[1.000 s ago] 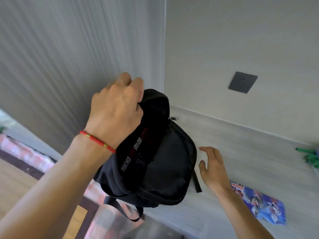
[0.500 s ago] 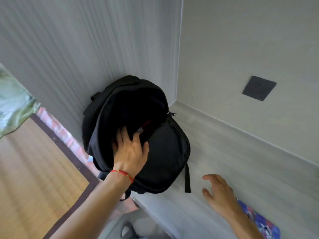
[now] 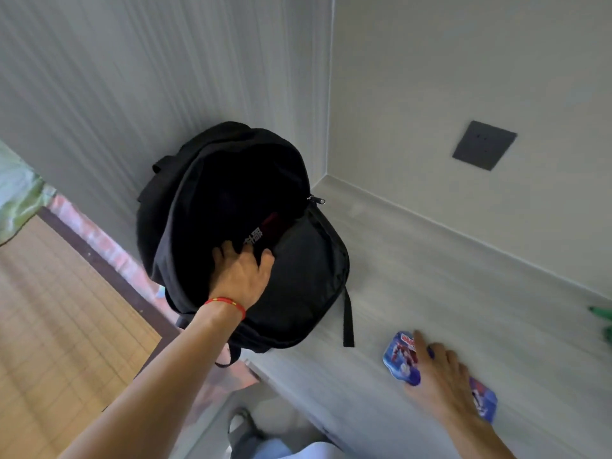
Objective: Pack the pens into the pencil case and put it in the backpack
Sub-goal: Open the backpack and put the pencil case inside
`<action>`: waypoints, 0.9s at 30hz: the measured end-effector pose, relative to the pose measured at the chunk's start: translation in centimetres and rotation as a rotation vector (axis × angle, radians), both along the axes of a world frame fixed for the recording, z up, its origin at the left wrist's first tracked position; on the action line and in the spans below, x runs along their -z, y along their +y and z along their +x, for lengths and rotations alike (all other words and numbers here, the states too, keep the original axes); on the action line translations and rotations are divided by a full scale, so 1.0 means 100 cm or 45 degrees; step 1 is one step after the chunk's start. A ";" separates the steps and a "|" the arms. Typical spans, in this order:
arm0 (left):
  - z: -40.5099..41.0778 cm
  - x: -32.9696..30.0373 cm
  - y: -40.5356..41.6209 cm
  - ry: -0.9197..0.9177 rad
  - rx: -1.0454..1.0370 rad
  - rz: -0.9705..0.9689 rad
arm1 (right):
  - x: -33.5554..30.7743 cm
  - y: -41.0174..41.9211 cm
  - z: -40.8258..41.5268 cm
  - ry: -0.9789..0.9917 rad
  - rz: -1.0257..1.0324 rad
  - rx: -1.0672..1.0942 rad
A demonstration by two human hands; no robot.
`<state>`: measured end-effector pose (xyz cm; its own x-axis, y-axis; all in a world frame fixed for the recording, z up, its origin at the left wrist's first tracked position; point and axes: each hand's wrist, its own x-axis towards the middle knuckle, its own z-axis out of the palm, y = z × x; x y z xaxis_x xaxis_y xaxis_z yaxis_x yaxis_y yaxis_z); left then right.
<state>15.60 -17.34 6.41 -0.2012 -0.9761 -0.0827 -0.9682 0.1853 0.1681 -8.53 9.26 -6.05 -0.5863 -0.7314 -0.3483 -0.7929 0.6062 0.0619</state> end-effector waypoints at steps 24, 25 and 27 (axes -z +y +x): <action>0.001 0.021 0.012 -0.328 0.261 -0.119 | -0.012 -0.065 0.032 -0.749 -0.850 0.517; 0.000 0.021 0.012 -0.318 0.255 -0.110 | -0.027 -0.070 0.031 -0.924 -0.957 0.603; -0.002 0.021 0.013 -0.294 0.253 -0.093 | -0.062 -0.082 0.031 -1.273 -1.009 0.665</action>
<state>15.39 -16.06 4.29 -0.3727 -0.9245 -0.0798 -0.9228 0.3783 -0.0729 -5.39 1.10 0.14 -0.6010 -0.7045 -0.3774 0.0333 0.4498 -0.8925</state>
